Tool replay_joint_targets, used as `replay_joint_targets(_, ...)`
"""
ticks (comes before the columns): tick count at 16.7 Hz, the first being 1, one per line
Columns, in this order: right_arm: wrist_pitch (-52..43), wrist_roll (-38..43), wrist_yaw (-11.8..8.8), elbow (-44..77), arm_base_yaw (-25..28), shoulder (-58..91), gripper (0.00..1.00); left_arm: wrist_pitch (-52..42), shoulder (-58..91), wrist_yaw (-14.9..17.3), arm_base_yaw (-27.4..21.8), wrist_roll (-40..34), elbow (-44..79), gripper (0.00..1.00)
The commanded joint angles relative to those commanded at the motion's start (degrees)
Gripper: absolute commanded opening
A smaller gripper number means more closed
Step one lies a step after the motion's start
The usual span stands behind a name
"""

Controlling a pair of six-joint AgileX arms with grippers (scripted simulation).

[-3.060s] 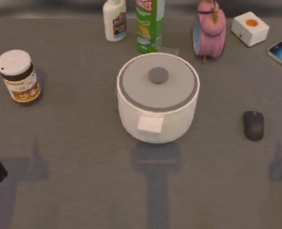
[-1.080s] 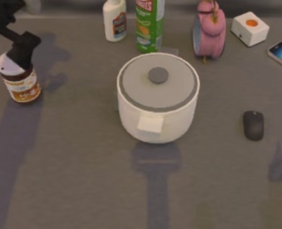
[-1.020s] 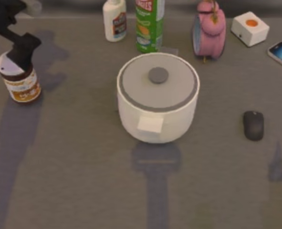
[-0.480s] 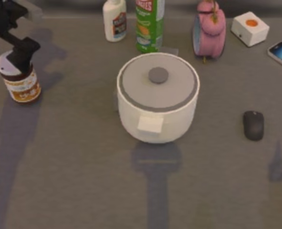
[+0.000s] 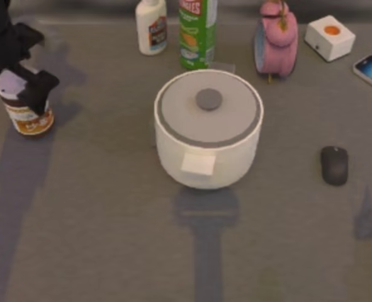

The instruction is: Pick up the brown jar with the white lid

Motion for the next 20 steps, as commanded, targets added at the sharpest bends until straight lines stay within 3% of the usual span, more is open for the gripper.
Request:
replay_joint_targets(6, 0.0, 0.0, 0.0, 0.0, 0.0, 0.0, 1.0, 2.67, -0.26, 0.0, 0.07, 0.09, -2.75, 1.0)
replay_joint_targets(19, 0.0, 0.0, 0.0, 0.0, 0.0, 0.0, 1.0, 2.67, -0.26, 0.0, 0.07, 0.09, -2.75, 0.02)
replay_joint_targets(20, 0.0, 0.0, 0.0, 0.0, 0.0, 0.0, 1.0, 2.67, -0.26, 0.0, 0.07, 0.09, -2.75, 0.0)
